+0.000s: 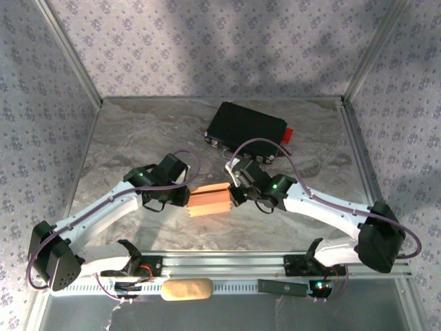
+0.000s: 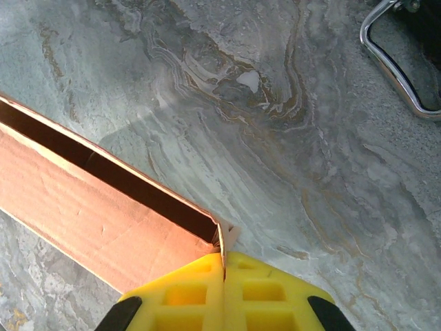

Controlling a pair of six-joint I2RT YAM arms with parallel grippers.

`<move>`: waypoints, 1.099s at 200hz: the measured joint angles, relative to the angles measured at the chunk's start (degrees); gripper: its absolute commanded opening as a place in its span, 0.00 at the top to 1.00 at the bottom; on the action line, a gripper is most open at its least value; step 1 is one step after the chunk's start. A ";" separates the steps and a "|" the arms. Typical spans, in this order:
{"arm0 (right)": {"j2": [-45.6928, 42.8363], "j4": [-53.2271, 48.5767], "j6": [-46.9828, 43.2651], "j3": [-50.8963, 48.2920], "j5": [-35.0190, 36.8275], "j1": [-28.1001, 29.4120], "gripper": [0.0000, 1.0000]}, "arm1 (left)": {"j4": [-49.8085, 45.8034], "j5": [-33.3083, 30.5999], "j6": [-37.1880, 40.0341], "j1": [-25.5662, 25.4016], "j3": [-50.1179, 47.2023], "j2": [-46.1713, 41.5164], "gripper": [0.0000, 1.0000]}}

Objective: Fold the paper box

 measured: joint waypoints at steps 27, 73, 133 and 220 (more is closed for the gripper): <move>0.00 -0.11 1.81 0.02 1.44 0.76 1.00 | 0.37 0.46 -0.68 -0.20 0.00 0.00 0.80; 0.00 -1.11 3.87 0.61 3.28 1.90 1.00 | 0.39 0.42 -2.05 -1.29 0.00 0.00 0.78; 0.11 -3.02 6.71 1.75 4.74 2.58 1.00 | 0.42 0.42 -4.52 -2.25 0.04 0.92 0.85; 1.62 -3.69 13.77 2.38 9.18 5.22 1.00 | 1.62 -2.38 -9.29 -4.31 0.04 2.54 0.86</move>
